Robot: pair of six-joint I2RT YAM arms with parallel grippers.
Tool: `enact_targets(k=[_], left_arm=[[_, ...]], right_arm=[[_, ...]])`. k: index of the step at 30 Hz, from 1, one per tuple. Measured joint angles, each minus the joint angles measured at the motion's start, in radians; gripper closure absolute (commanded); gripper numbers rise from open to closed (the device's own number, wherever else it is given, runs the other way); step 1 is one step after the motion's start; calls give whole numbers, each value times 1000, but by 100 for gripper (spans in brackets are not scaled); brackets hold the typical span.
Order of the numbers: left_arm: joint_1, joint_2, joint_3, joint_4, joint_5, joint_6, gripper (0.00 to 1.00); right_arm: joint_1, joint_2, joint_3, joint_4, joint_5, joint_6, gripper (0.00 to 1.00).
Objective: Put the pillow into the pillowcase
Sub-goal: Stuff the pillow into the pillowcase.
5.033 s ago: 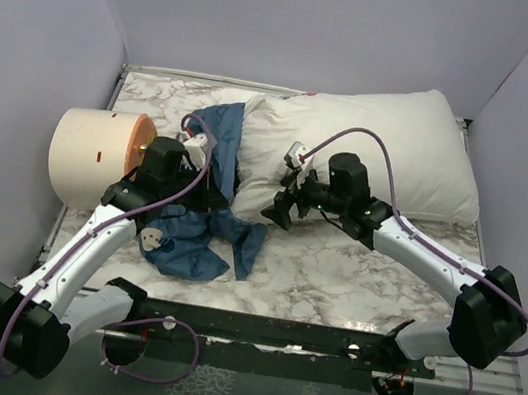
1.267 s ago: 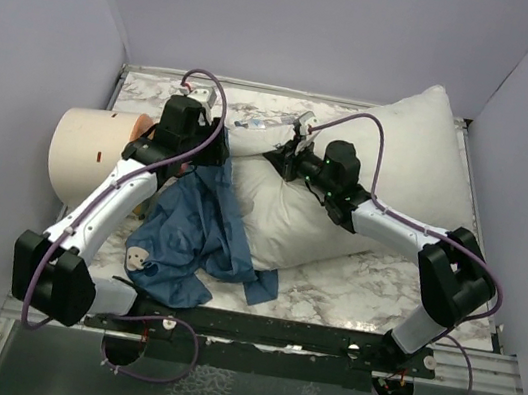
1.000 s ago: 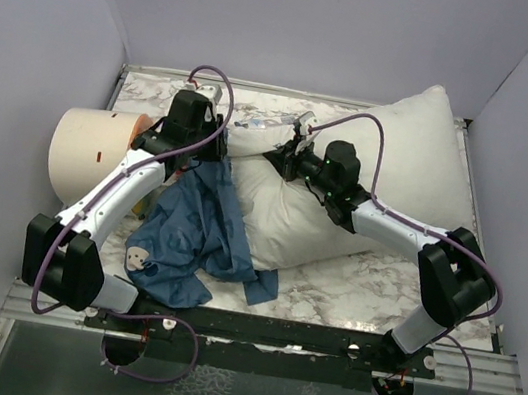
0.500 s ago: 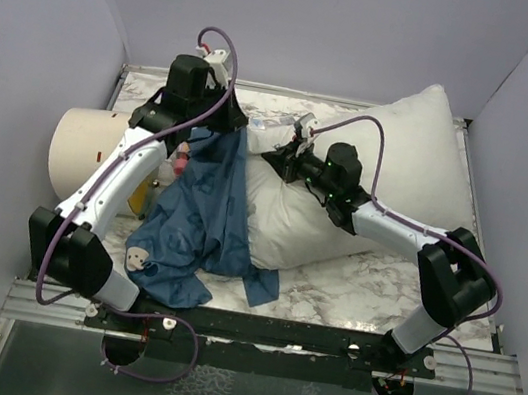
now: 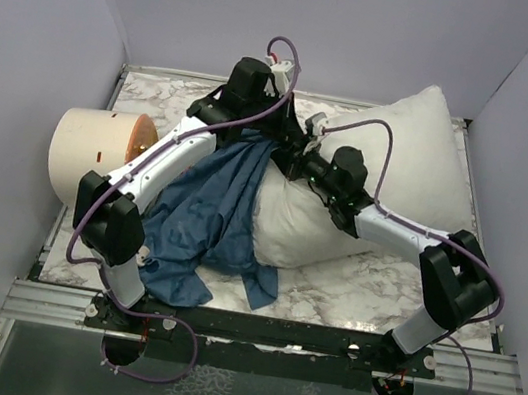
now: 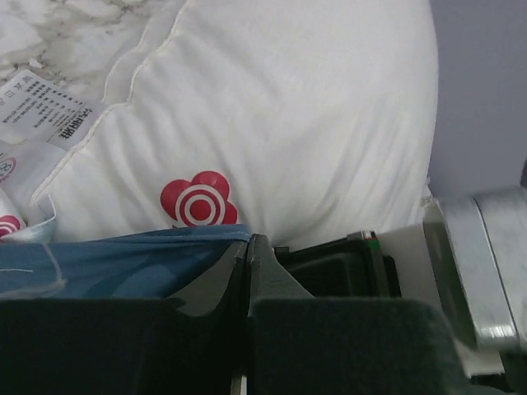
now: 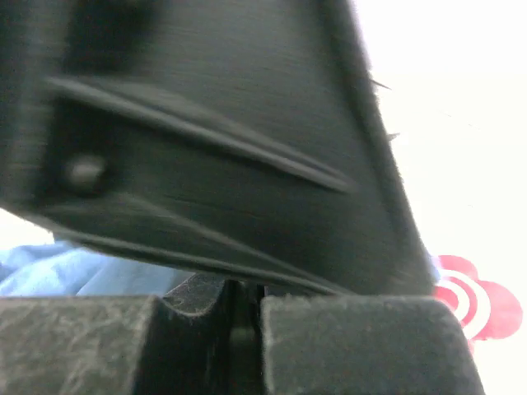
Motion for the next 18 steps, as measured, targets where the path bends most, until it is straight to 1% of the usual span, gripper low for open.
enact_targets(k=[4, 5, 7, 8, 9, 13, 15, 18], left_arm=[[-7, -23, -13, 66, 7, -32, 100], [-7, -31, -16, 75, 10, -39, 98], [-8, -35, -16, 100, 14, -46, 76], [-7, -34, -16, 111, 16, -50, 67], [-6, -29, -16, 123, 27, -58, 62], [6, -7, -16, 156, 24, -71, 44], [18, 0, -23, 153, 8, -61, 39], [34, -19, -46, 125, -39, -32, 36]], right_arm=[[-49, -2, 0, 18, 76, 67, 99], [-71, -2, 0, 28, 92, 76, 96], [-102, -2, 0, 38, 111, 77, 81], [-112, -2, 0, 40, 117, 77, 73], [-118, 0, 0, 41, 119, 74, 65], [-138, 10, -1, 53, 106, 60, 40], [-140, 0, -16, 64, 81, 48, 28], [-138, -47, -53, 47, 35, 16, 21]])
